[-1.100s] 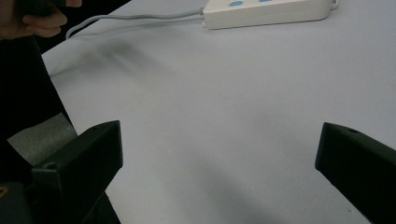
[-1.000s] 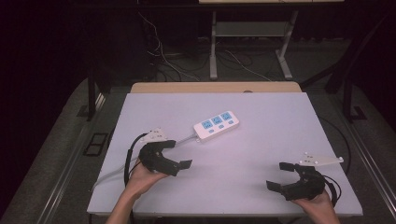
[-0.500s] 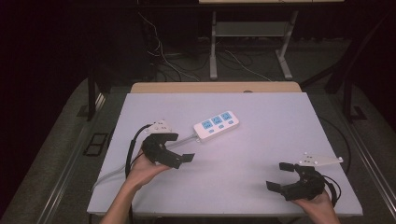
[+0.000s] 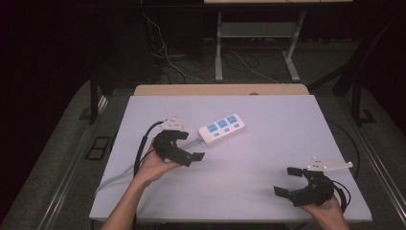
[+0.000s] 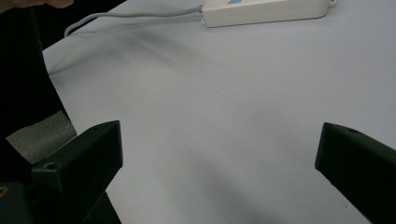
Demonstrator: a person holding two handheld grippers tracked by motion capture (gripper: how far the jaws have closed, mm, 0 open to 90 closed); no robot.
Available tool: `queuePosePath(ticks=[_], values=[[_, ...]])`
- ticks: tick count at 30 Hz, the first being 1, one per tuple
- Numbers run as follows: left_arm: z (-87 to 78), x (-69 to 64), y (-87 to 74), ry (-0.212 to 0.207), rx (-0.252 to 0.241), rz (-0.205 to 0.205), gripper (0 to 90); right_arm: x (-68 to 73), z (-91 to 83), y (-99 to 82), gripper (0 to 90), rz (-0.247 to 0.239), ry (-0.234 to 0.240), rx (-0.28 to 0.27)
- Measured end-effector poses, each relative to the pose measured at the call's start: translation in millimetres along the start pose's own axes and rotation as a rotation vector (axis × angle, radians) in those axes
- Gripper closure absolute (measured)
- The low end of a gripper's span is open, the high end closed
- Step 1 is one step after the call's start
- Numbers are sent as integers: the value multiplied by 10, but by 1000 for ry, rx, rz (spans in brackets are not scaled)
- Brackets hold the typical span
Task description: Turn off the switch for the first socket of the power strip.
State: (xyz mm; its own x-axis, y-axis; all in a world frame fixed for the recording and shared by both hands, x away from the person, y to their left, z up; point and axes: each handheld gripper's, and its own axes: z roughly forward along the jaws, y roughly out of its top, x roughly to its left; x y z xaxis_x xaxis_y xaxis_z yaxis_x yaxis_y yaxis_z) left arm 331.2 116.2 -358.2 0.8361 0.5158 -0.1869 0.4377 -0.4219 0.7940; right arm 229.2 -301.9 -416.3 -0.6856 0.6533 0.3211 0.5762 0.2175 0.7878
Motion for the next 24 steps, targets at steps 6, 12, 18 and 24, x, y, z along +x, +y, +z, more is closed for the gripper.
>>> queuePosePath(ticks=[6,12,18,24], values=[[55,36,83,-6,21,18,0,2,13,-3,5,-6,2,10],[100,79,158,-7,44,32,0,5,35,-13,5,-6,4,22],[151,132,203,-11,63,41,0,5,43,-14,5,-6,6,25],[201,184,250,-21,79,47,0,5,49,-15,5,-4,7,26]])
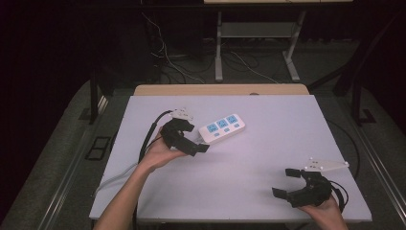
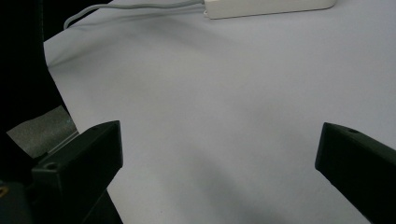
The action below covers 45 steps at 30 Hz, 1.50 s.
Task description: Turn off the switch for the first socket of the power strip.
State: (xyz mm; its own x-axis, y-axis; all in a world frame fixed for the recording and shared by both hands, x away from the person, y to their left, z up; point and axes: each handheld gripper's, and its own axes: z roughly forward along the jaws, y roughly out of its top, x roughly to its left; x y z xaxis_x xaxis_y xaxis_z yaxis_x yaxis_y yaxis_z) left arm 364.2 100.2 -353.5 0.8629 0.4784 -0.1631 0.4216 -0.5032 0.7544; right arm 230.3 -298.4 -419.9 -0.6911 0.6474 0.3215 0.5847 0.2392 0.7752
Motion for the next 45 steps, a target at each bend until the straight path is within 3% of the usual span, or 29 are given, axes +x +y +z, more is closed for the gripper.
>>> queuePosePath(ticks=[16,30,38,45], values=[[155,110,220,-16,65,45,9,-11,-6,-4,5,5,-8,-4],[222,238,422,-17,100,58,72,-10,1,-7,5,3,-2,-1],[288,318,509,-32,113,64,197,-8,4,-5,5,4,-1,2],[346,347,556,-26,122,86,463,-8,3,-4,5,3,1,3]])
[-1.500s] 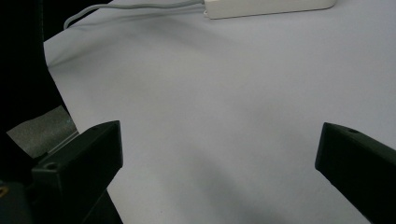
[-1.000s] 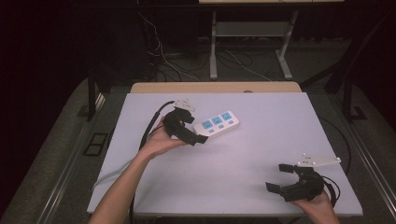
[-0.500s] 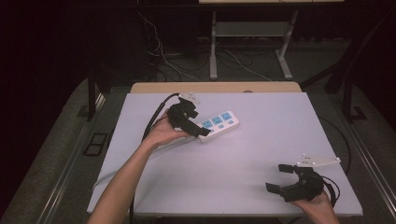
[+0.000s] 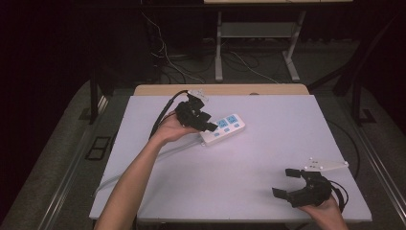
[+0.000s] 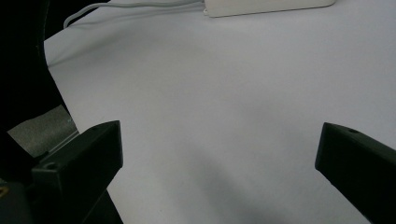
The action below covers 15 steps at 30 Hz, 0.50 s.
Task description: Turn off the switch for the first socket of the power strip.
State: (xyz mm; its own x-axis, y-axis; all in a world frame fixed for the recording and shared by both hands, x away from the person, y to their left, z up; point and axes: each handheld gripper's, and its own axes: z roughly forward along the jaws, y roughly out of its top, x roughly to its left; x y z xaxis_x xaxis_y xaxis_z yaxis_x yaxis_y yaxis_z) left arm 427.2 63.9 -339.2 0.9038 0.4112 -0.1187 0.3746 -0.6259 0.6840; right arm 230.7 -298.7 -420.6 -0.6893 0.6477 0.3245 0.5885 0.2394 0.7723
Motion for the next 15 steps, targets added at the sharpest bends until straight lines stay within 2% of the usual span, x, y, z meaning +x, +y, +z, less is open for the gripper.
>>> queuePosePath(ticks=[4,10,15], values=[[30,30,30,16,-1,-3,617,-3,0,1,5,-1,0,-1],[105,57,32,-1,11,3,885,-3,2,2,5,-2,-1,1],[205,82,22,6,33,11,894,-2,4,6,5,-3,-2,0]])
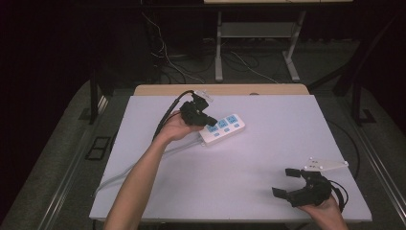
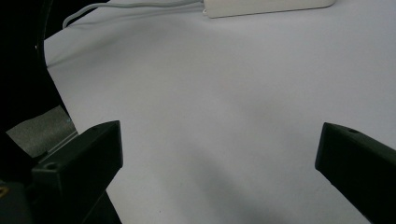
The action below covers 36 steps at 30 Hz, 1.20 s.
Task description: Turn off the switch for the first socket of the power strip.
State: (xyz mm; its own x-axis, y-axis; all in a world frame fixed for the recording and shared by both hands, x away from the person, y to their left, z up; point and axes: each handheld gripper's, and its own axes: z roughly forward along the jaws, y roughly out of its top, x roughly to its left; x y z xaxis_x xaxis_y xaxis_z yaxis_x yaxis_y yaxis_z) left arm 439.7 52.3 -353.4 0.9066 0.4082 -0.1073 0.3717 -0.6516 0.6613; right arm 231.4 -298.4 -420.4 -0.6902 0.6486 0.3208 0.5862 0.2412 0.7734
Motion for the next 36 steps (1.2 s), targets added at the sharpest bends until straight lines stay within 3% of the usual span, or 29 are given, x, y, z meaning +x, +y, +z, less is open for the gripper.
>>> queuePosePath(ticks=[15,36], values=[[261,83,-40,-6,20,-28,895,-1,5,1,5,-7,4,6],[511,130,-101,-15,75,-22,894,2,16,-3,6,-12,8,19]])
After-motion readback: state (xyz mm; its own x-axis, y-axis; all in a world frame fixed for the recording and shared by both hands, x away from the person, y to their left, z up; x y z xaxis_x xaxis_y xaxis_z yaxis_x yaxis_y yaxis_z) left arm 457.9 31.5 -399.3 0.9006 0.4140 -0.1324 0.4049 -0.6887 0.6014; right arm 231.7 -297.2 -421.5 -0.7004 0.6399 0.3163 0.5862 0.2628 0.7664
